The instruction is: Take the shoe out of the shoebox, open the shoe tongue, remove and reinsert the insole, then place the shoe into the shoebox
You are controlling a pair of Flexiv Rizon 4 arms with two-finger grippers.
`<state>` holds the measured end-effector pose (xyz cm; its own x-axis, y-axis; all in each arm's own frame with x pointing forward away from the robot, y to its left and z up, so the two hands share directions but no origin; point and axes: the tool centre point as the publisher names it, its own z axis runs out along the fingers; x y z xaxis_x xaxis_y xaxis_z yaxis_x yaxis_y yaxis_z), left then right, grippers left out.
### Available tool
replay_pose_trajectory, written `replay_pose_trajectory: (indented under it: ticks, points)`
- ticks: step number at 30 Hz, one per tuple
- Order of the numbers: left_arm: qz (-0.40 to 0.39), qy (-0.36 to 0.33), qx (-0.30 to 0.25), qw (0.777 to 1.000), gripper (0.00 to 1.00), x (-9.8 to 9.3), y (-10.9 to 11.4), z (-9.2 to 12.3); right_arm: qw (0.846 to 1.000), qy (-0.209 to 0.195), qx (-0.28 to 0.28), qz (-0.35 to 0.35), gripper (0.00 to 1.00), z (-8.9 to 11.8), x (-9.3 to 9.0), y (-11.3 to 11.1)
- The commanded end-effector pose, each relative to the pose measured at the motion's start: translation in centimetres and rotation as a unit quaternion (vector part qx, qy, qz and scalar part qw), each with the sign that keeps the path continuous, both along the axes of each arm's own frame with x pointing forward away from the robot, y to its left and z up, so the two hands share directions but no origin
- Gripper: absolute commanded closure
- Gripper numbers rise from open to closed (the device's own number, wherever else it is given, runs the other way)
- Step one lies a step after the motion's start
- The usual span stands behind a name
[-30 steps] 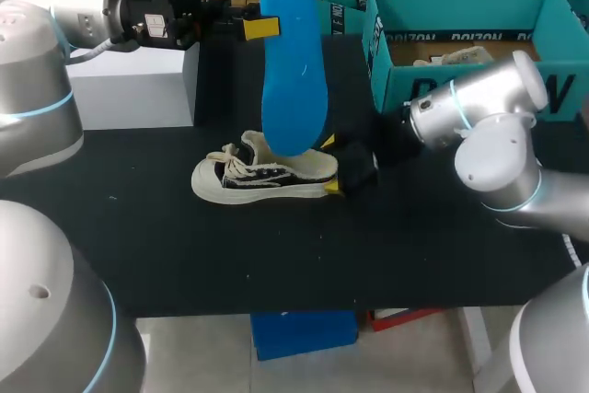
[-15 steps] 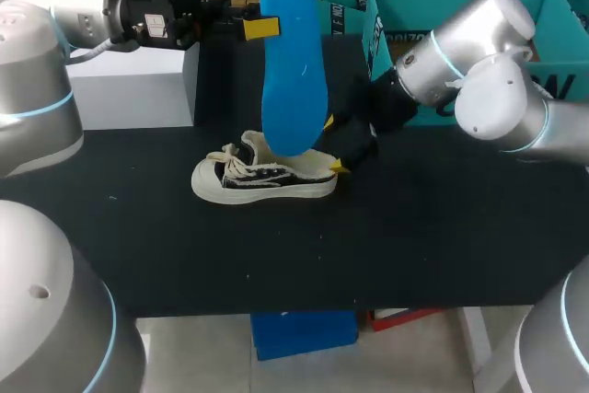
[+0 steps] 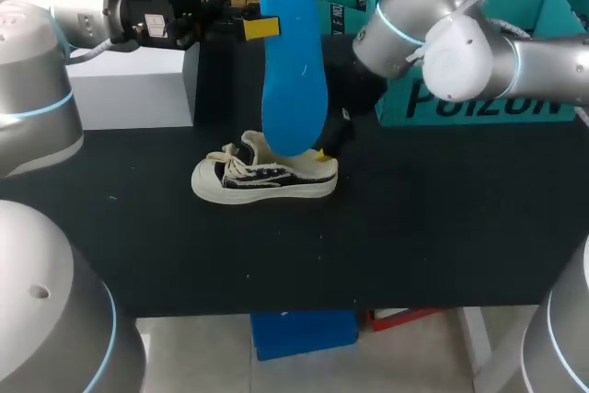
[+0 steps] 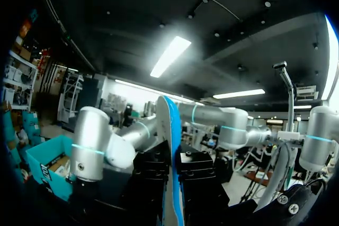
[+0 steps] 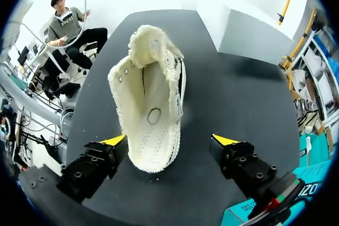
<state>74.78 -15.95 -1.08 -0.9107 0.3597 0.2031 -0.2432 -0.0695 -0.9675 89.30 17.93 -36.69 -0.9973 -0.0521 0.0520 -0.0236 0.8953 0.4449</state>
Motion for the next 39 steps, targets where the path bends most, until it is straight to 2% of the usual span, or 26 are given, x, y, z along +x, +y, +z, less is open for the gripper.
replay_pose_trajectory:
  ticks: [1,10,28,39]
  points:
    - [0.002,-0.001,0.0,1.0,1.0,-0.1,-0.1,-0.1,0.993,-0.002,-0.116,0.009,0.0,0.1,0.3,1.4]
    - [0.002,-0.001,0.0,1.0,1.0,-0.1,-0.1,-0.1,0.987,0.003,-0.158,0.024,0.0,-0.5,0.6,3.2]
    - [0.002,-0.001,0.0,1.0,1.0,-0.1,-0.1,-0.1,0.985,0.009,-0.172,0.024,0.0,-2.4,1.0,5.4]
    - [0.002,-0.001,0.0,1.0,1.0,-0.1,-0.1,-0.1,0.984,0.014,-0.174,0.023,0.0,-3.7,1.6,5.9]
